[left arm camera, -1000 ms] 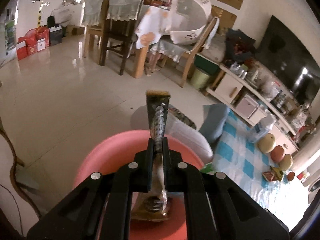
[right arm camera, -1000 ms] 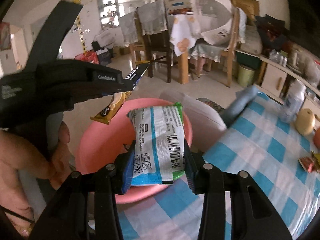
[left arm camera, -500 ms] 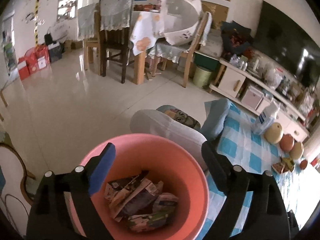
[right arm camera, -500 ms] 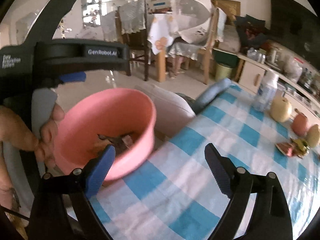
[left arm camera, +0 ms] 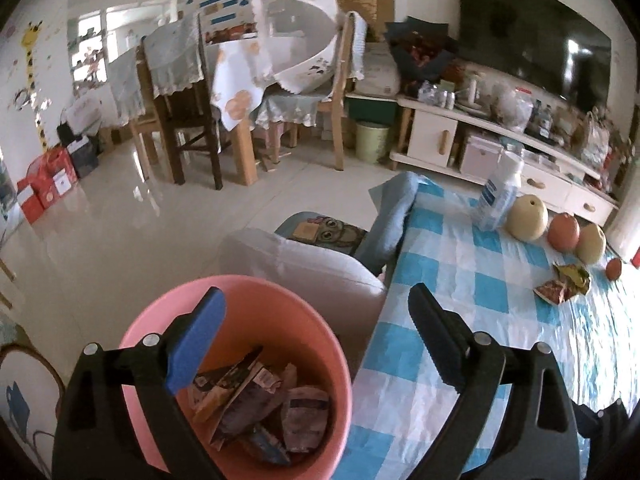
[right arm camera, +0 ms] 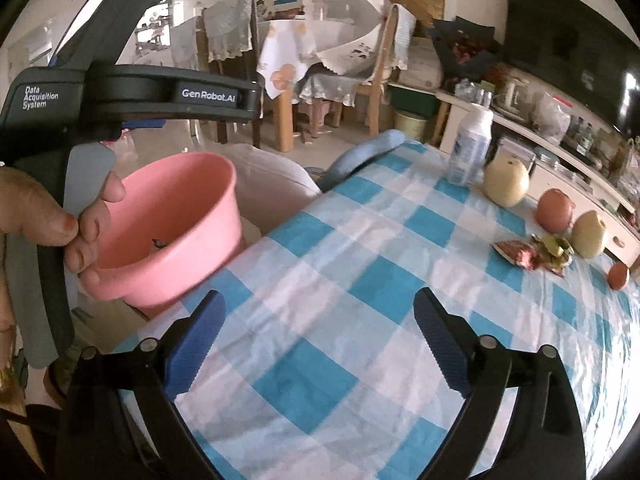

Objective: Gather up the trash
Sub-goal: 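Move both empty tools back over the table toward the last two snack bags, then grasp the red snack bag with the left tool while the right tool grasps the yellow-green bag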

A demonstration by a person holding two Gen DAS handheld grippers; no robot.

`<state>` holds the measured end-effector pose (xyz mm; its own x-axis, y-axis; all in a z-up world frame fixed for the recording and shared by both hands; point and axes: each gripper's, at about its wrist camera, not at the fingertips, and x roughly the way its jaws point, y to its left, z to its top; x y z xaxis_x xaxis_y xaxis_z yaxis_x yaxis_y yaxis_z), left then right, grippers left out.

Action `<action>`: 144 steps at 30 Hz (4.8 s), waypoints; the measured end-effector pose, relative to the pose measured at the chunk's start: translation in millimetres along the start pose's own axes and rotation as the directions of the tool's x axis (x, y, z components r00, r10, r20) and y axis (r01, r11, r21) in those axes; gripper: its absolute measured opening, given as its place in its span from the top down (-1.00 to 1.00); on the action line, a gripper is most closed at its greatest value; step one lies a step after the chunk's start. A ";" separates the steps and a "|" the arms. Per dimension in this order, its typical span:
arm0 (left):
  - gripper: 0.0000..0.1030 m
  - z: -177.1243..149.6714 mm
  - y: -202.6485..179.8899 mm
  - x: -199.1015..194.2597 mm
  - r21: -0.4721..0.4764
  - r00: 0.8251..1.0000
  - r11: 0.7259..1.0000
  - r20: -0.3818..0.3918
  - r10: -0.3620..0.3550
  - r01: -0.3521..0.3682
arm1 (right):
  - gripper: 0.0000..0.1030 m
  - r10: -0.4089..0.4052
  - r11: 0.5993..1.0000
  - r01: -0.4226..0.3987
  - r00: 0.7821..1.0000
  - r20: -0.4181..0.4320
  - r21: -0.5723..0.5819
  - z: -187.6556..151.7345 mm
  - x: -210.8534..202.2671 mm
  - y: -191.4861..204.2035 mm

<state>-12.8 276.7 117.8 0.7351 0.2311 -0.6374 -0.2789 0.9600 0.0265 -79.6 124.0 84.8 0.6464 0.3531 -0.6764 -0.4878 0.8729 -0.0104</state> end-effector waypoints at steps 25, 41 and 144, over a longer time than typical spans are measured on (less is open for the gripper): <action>-0.82 -10.5 -74.5 -8.1 0.253 0.998 0.967 0.055 0.001 -0.015 | -0.82 0.002 0.995 -0.008 0.998 0.058 0.100 -22.3 -22.5 -58.6; -0.83 -21.4 -112.8 -6.4 0.387 0.997 0.921 0.072 0.003 -0.031 | -0.82 -0.038 0.993 0.032 0.998 0.044 0.117 -34.4 -27.6 -88.0; -0.55 -38.1 -304.1 115.8 0.354 0.880 0.809 -0.263 -0.396 0.470 | -0.37 0.042 0.851 -0.048 0.999 0.023 0.523 4.6 88.0 -328.1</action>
<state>133.5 5.5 6.6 0.5945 -0.2187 -0.7738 0.3387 0.9409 -0.0057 140.0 -129.7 32.0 0.6382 0.3972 -0.6595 -0.1391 0.9020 0.4087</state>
